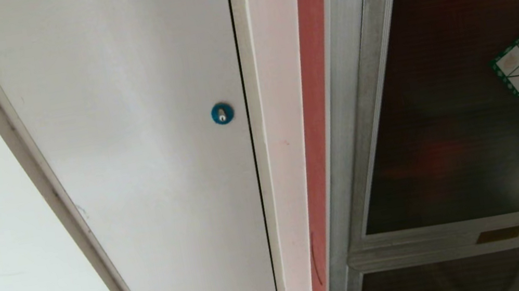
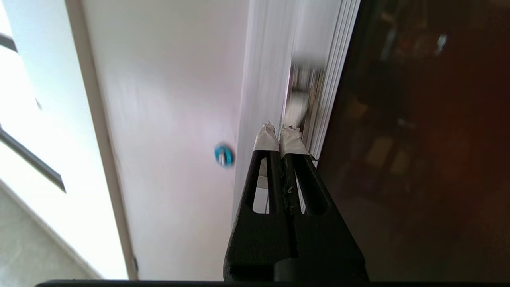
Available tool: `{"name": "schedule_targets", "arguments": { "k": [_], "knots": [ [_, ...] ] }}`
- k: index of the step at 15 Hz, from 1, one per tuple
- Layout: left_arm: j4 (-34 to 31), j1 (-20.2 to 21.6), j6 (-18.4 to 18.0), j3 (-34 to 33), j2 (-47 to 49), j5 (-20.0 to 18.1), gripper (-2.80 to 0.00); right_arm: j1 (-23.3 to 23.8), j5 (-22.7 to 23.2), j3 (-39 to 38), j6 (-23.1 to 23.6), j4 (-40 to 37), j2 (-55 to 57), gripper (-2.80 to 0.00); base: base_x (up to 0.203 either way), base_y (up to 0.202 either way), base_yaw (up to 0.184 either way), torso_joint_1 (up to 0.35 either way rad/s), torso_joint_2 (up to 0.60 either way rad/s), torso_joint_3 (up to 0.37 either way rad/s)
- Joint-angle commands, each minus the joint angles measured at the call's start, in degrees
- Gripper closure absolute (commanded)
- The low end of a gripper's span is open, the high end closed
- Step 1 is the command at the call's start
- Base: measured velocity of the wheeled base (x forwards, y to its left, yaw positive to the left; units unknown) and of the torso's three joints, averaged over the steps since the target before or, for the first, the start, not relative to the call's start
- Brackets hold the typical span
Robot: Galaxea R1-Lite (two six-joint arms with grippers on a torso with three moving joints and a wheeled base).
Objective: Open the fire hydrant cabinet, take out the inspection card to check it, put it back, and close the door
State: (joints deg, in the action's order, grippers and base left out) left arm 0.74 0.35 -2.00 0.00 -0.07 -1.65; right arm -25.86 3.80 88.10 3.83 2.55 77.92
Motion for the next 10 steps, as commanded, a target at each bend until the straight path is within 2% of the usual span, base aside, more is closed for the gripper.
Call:
{"name": "schedule_targets", "arguments": {
  "k": [1,4,10],
  "knots": [
    [0.0,0.0,0.0,-0.4,0.0,0.0,0.00,-0.1,0.2,11.2,0.0,-4.0,3.8,0.00,0.000,0.000,0.000,0.000,0.00,0.000],
    [0.0,0.0,0.0,-0.4,0.0,0.0,0.00,-0.1,0.9,23.4,0.1,-7.0,11.2,0.00,0.000,0.000,0.000,0.000,0.00,0.000],
    [0.0,0.0,0.0,-0.4,0.0,0.0,0.00,0.8,1.2,24.7,0.6,-0.1,15.0,0.00,0.000,0.000,0.000,0.000,0.00,0.000]
  ]
}}
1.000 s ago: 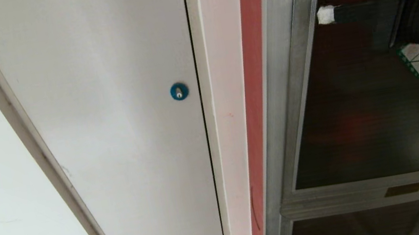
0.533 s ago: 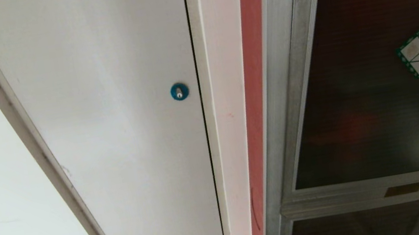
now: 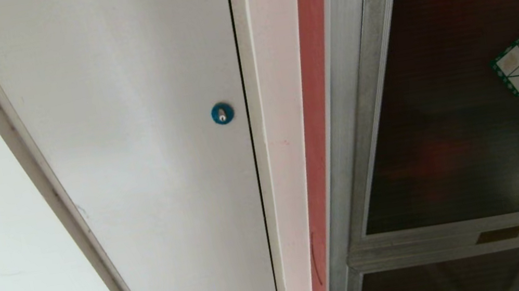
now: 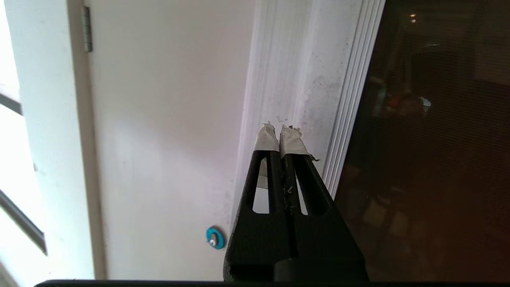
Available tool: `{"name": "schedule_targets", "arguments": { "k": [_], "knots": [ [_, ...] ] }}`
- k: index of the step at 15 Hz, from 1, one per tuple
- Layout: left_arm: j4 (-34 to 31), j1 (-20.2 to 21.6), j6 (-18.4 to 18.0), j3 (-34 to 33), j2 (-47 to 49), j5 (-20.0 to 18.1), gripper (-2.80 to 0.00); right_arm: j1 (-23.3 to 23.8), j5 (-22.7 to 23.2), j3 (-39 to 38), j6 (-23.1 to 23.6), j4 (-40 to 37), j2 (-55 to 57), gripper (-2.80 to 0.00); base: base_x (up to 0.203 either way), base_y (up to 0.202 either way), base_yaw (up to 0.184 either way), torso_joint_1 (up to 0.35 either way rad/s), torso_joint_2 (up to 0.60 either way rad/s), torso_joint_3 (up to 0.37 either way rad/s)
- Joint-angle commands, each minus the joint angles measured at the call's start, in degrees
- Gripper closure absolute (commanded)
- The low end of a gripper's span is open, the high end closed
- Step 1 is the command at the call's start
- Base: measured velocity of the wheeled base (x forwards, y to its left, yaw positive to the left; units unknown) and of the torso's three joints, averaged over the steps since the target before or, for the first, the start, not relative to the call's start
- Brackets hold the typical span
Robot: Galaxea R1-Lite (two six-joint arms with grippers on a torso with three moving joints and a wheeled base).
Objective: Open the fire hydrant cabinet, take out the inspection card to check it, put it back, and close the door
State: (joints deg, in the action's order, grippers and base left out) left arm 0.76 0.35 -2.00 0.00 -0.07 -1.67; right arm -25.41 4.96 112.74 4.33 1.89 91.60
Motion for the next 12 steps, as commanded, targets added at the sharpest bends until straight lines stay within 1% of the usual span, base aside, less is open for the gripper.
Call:
{"name": "schedule_targets", "arguments": {
  "k": [1,3,6,12],
  "knots": [
    [0.0,0.0,0.0,-0.4,0.0,0.0,0.00,0.5,0.0,0.1,0.1,1.8,1.7,0.00,0.000,0.000,0.000,0.000,0.00,0.000],
    [0.0,0.0,0.0,-0.4,0.0,0.0,0.00,1.3,-0.1,0.1,0.2,3.9,2.9,0.00,0.000,0.000,0.000,0.000,0.00,0.000],
    [0.0,0.0,0.0,-0.4,0.0,0.0,0.00,3.2,-1.5,0.1,0.2,7.7,4.6,0.00,0.000,0.000,0.000,0.000,0.00,0.000],
    [0.0,0.0,0.0,-0.4,0.0,0.0,0.00,5.5,-1.6,0.1,0.3,7.8,7.1,0.00,0.000,0.000,0.000,0.000,0.00,0.000]
  ]
}}
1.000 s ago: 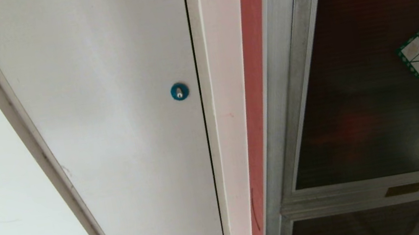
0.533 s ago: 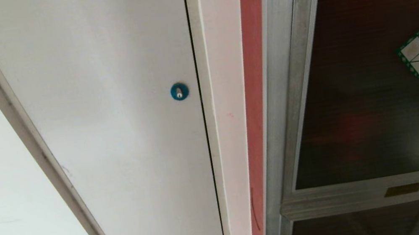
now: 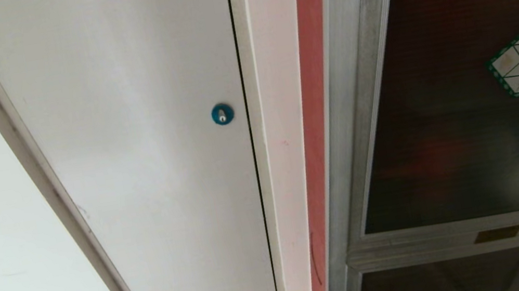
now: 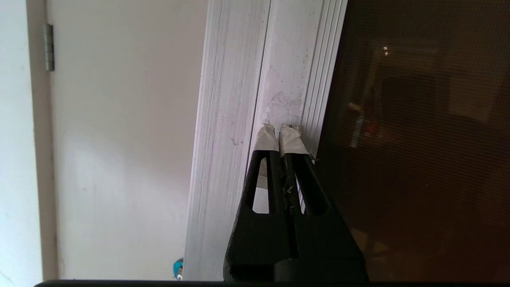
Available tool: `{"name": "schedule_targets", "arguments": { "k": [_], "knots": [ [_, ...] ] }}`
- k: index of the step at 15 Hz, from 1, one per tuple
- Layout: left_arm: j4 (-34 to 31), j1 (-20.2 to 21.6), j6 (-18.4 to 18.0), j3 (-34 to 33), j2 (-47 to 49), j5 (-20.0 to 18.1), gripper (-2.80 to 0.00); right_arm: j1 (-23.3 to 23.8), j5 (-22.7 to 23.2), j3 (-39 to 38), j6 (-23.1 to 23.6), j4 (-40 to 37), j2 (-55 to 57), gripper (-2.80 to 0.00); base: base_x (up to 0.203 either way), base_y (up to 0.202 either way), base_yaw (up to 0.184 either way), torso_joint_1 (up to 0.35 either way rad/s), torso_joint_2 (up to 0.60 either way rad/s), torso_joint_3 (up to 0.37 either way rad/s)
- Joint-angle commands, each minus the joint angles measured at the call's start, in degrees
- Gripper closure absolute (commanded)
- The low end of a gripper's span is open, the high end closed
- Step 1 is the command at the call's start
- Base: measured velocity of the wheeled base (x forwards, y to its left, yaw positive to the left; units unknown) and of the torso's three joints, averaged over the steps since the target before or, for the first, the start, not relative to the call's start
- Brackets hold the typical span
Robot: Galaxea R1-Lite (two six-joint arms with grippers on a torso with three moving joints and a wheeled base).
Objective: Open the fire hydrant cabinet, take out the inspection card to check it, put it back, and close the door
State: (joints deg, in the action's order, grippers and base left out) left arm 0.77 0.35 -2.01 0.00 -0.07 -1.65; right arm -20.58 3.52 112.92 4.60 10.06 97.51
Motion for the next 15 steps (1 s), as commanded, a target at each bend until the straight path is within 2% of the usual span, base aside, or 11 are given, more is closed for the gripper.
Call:
{"name": "schedule_targets", "arguments": {
  "k": [1,6,12,15],
  "knots": [
    [0.0,0.1,0.0,-0.4,0.0,0.0,0.00,0.8,-0.2,-0.1,0.1,-0.5,1.3,0.00,0.000,0.000,0.000,0.000,0.00,0.000],
    [0.0,0.0,0.0,-0.4,0.0,0.0,0.00,0.4,-0.1,-0.1,0.1,-2.3,-0.6,0.00,0.000,0.000,0.000,0.000,0.00,0.000],
    [0.0,0.0,0.0,-0.4,0.0,0.0,0.00,-5.4,0.1,-2.3,-0.7,-6.7,-7.8,0.00,0.000,0.000,0.000,0.000,0.00,0.000],
    [0.0,0.1,0.0,-0.4,0.0,0.0,0.00,-6.2,0.2,-3.6,-9.4,-11.2,-10.4,0.00,0.000,0.000,0.000,0.000,0.00,0.000]
  ]
}}
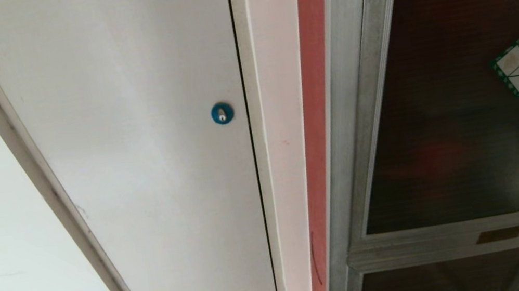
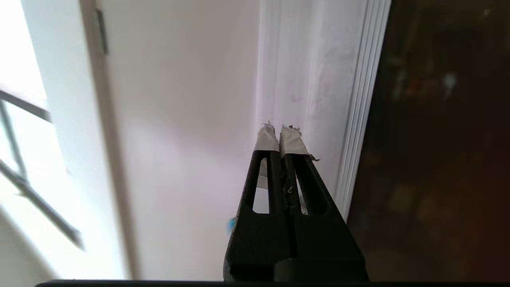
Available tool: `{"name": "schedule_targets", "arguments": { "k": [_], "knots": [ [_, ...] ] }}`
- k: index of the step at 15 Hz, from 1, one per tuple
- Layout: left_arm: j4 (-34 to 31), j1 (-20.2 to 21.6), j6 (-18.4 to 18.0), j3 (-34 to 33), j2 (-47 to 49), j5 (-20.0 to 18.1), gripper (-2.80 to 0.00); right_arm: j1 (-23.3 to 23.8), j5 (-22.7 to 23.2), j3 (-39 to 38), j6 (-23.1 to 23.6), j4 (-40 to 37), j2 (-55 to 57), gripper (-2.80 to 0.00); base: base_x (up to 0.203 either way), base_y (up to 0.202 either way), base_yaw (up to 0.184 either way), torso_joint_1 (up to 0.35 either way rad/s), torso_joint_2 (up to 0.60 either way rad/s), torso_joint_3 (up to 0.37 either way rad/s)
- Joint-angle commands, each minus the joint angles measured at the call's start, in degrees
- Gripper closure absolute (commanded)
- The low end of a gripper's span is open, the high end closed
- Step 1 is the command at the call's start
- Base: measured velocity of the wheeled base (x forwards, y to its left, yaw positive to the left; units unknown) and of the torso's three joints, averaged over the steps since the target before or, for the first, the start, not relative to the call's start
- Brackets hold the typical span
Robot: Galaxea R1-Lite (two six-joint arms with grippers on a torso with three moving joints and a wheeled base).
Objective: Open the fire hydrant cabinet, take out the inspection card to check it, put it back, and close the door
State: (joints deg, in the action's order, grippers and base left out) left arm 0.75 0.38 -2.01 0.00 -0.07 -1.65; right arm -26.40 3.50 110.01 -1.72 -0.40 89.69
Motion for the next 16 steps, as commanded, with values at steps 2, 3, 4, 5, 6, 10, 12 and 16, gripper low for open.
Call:
{"name": "schedule_targets", "arguments": {
  "k": [2,3,4,5,6,10,12,16],
  "knots": [
    [0.0,0.0,0.0,-0.4,0.0,0.0,0.00,0.0,0.1,-1.7,-7.6,-3.2,-3.1,0.00,0.000,0.000,0.000,0.000,0.00,0.000],
    [0.0,0.0,0.0,-0.4,0.0,0.0,0.00,0.4,0.1,-2.4,-8.5,-3.9,-3.2,0.00,0.000,0.000,0.000,0.000,0.00,0.000],
    [0.0,0.1,0.0,-0.4,0.0,0.0,0.00,1.1,0.0,-3.2,-9.3,-4.2,-3.2,0.00,0.000,0.000,0.000,0.000,0.00,0.000],
    [0.0,0.0,0.0,-0.4,0.0,0.0,0.00,2.1,0.2,-3.9,-10.2,-4.4,-3.2,0.00,0.000,0.000,0.000,0.000,0.00,0.000],
    [0.0,0.0,0.0,-0.4,0.0,0.0,0.00,2.8,0.4,-4.5,-11.1,-4.7,-3.2,0.00,0.000,0.000,0.000,0.000,0.00,0.000],
    [0.0,0.1,0.0,-0.4,0.0,0.0,0.00,3.2,2.3,-6.3,-12.3,-8.5,-3.2,0.00,0.000,0.000,0.000,0.000,0.00,0.000],
    [0.0,0.0,0.0,-0.4,0.0,0.0,0.00,3.3,3.3,-7.0,-12.3,-9.1,-3.2,0.00,0.000,0.000,0.000,0.000,0.00,0.000],
    [0.0,0.0,0.0,-0.4,0.0,0.0,0.00,4.1,6.3,-7.2,-12.3,-11.1,-3.7,0.00,0.000,0.000,0.000,0.000,0.00,0.000]
  ]
}}
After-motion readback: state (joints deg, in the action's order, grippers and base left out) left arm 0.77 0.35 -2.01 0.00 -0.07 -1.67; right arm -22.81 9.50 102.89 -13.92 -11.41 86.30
